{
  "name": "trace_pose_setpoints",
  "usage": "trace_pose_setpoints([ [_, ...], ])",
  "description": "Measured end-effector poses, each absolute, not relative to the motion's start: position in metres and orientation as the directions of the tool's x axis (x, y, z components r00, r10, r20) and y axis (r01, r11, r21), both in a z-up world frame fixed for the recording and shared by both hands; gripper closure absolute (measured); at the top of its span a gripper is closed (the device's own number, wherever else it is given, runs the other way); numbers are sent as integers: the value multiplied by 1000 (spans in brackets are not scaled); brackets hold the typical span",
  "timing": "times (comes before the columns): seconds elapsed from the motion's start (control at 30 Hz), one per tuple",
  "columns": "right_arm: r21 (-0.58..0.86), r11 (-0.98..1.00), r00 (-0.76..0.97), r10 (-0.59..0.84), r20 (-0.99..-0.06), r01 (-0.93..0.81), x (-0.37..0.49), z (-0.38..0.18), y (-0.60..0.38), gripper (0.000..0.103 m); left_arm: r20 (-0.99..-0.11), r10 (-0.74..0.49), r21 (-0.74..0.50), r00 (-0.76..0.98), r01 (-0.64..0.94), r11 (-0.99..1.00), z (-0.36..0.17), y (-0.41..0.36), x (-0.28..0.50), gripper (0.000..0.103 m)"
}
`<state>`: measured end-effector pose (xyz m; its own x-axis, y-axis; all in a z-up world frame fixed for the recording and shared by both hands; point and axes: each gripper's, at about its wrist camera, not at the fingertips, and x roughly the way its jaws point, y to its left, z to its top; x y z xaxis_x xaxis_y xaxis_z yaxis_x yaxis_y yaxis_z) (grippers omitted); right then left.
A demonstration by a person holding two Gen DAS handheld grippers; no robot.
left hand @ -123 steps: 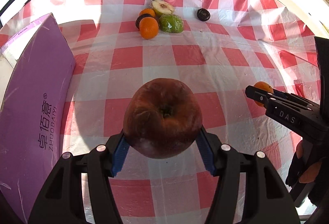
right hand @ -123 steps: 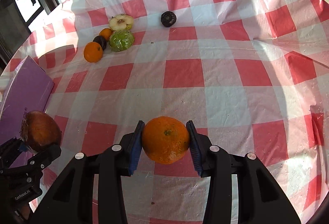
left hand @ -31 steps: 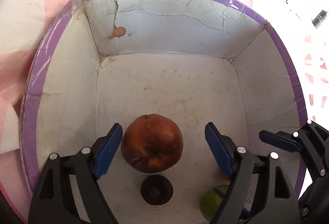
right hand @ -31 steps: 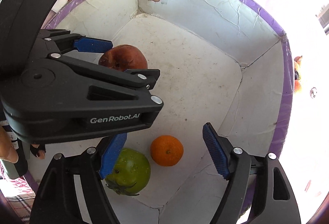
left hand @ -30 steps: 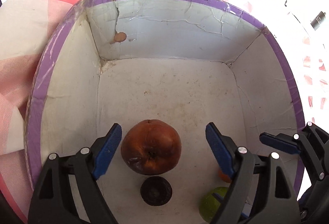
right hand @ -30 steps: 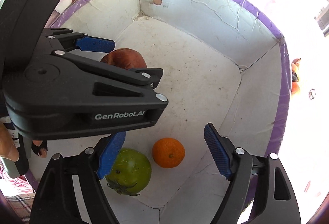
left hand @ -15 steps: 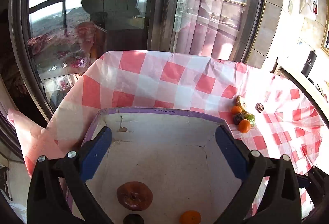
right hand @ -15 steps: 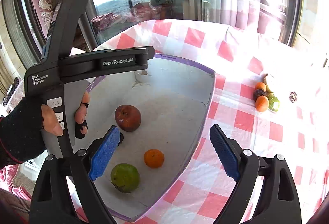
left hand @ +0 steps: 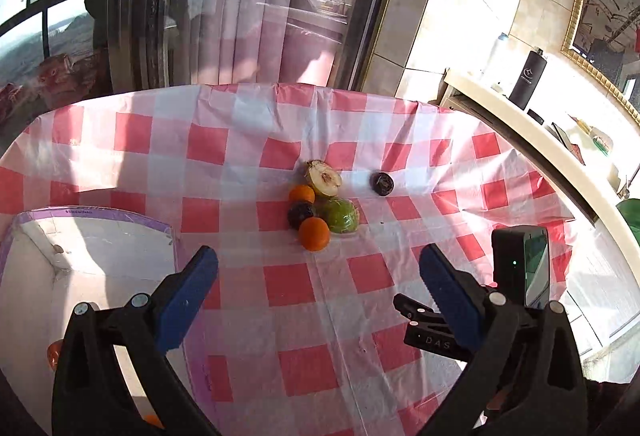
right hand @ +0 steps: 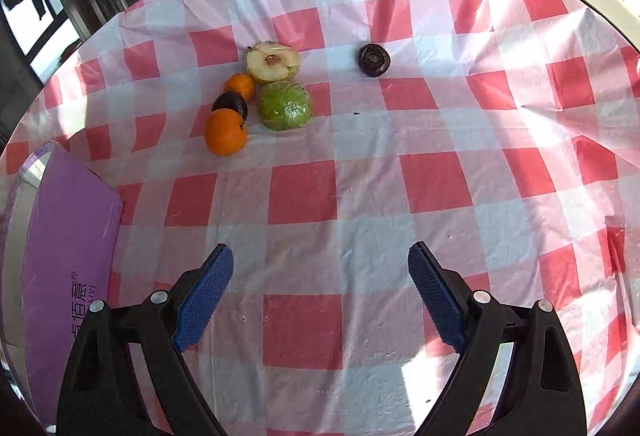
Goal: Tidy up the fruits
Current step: 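Grasp an orange with the left tool while the right tool grasps the green cabbage ball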
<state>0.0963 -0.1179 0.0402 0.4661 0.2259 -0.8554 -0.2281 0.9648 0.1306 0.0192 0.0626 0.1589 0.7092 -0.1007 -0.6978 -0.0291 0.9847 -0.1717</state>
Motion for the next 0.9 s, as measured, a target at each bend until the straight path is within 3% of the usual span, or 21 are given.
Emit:
trace_pose_setpoints([
  [0.3,108,900,482,323,-814,-421,184,5,-93,18,-857,-26,-92,514,-103,990,51,20,37,2],
  [0.67,82,833,501,403,-766,-547,226,1,-36,26,-879,81,-12,471,-191,981,19,27,46,2],
  [0.77,73,825,493,403,-771,-561,230,-2,-27,39,-873,99,11,477,-184,983,14,26,60,2],
  [0.9,76,834,485,390,-783,-547,231,-5,-32,45,-859,123,23,498,-202,979,10,31,83,2],
])
